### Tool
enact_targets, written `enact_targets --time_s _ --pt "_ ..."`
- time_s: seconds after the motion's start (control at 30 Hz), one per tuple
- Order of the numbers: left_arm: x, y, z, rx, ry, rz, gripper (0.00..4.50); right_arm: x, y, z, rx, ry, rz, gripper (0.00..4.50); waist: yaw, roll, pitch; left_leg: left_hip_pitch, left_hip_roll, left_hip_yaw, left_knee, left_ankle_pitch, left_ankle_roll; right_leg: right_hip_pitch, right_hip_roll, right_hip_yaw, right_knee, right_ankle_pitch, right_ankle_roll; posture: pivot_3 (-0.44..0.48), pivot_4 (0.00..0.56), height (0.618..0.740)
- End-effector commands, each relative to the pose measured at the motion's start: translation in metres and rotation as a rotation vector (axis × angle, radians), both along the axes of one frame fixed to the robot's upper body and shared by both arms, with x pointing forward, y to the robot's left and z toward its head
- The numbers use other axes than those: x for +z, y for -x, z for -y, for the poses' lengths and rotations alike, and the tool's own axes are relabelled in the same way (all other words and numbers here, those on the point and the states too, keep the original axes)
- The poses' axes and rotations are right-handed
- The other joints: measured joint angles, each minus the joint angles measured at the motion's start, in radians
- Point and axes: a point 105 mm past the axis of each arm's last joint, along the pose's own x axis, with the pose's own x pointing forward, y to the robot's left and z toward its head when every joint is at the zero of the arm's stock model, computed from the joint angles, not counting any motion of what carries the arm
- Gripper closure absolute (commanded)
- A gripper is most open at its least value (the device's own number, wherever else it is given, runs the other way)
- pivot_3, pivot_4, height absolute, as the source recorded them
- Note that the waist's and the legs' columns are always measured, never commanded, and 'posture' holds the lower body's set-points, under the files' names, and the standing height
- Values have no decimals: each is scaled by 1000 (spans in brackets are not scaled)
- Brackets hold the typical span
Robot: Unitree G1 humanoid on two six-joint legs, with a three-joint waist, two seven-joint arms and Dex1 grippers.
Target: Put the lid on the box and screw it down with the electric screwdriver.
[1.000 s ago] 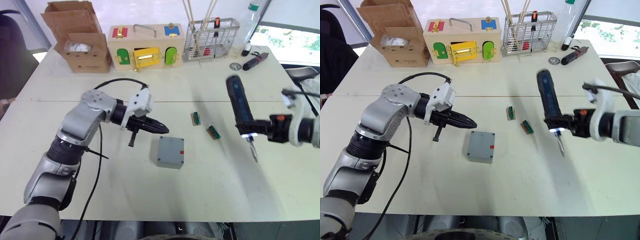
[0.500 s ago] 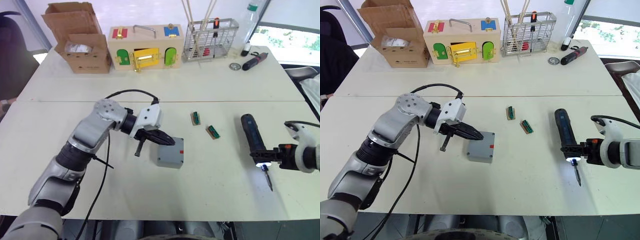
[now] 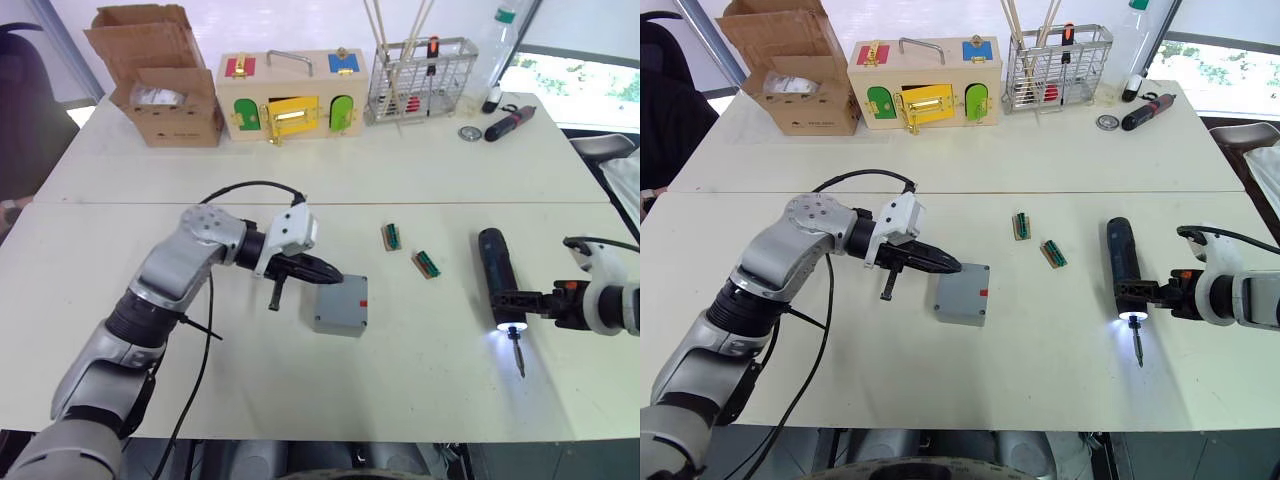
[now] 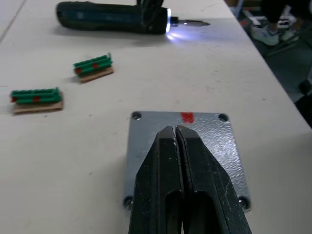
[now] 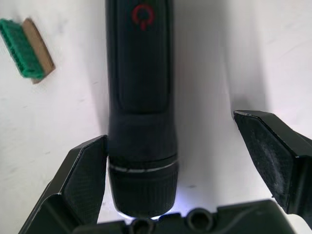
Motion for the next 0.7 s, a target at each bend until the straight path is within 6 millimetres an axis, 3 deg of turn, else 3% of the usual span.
enact_targets --time_s 0.03,0.17,0.23,0.47,0.7 --pt "9 -9 -9 82 50 10 4500 35 -16 -11 77 -10 222 10 -1 0 0 0 0 0 0 0 0 0 0 0 0 0 0 0 150 740" --pt "20 -28 -20 242 155 -17 4500 96 -21 -43 256 -124 574 10 -2 0 0 0 0 0 0 0 0 -1 0 0 1 0 0 0 150 740" --pt "17 -34 -31 312 153 -34 4500 103 -14 -60 321 -165 635 10 -2 0 0 0 0 0 0 0 0 -1 1 0 1 0 0 0 150 740" --pt "-17 -29 -55 423 58 -79 4500 41 8 -120 484 -164 559 10 2 -3 -2 0 0 -2 1 0 -1 1 -1 -1 1 0 0 0 150 740" --pt "-41 -31 -74 703 164 -112 4500 13 14 -134 400 -161 601 10 -1 -3 -2 1 -1 -2 1 1 -3 1 -1 -1 1 1 2 0 150 740"
